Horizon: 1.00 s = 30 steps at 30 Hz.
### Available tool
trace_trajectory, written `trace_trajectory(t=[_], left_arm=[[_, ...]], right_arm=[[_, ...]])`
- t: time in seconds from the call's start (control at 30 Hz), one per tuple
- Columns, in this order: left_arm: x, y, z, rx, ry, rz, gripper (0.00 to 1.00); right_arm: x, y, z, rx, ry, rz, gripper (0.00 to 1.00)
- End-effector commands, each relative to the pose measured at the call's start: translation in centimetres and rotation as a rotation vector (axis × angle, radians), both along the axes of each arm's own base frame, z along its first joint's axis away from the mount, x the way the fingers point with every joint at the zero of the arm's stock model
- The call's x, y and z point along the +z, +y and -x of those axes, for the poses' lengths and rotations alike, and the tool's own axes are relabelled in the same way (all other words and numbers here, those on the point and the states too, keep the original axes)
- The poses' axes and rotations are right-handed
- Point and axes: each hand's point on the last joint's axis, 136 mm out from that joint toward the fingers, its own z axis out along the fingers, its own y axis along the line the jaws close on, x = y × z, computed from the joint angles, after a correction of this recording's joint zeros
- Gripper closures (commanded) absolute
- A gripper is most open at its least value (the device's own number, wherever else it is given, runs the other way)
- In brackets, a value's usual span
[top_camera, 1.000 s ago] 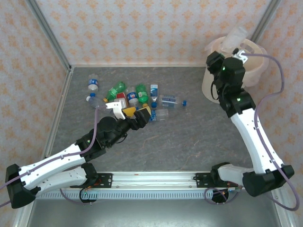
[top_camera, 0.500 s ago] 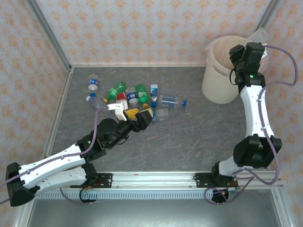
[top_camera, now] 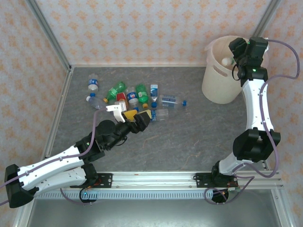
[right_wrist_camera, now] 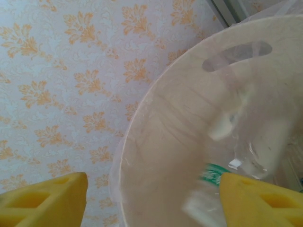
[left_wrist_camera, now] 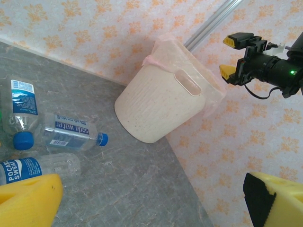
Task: Put the plastic bottles in the bin
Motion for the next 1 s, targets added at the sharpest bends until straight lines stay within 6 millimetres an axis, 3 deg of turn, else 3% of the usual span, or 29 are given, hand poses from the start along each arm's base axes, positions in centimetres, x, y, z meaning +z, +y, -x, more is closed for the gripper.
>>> trace_trajectory(t=[0.0, 0.23, 0.33, 0.37, 0.47, 0.53, 0.8, 0.97], left_arm=[[-0.1, 0.1, 0.2, 0.005, 0.001, -0.009, 0.01], [-0.2, 0.5, 0.0, 0.028, 0.008, -0.026, 0.01], [-1.1, 1.9, -0.8, 0.125, 0.049, -0.076, 0.01], [-1.5, 2.3, -1.1, 0.152, 0.060, -0.104, 0.01], [-2.1, 3.0, -1.3, 0.192, 0.071, -0.140, 0.01], [-2.5, 3.5, -1.4, 0.213, 0.074, -0.143, 0.01], [-3.7, 4.1, -1.6, 0.251, 0.091, -0.150, 0.01], [-4.6, 4.6, -1.6, 0.281, 0.114, -0.146, 0.01]], right_arm=[[3.7, 0.3, 2.2, 0.013, -0.081, 0.036, 0.26], [4.7, 2.0, 3.7, 0.078, -0.126, 0.006, 0.22], [5.7, 3.4, 4.9, 0.105, -0.151, 0.030, 0.20], [6.2, 3.7, 5.5, 0.107, -0.159, 0.045, 0.18], [6.9, 5.3, 6.8, 0.130, -0.176, 0.086, 0.00], [7.1, 6.1, 7.5, 0.161, -0.182, 0.090, 0.00], [3.7, 12.5, 8.7, 0.352, -0.126, 0.117, 0.00], [-0.1, 17.7, 9.1, 0.477, -0.073, 0.154, 0.00]])
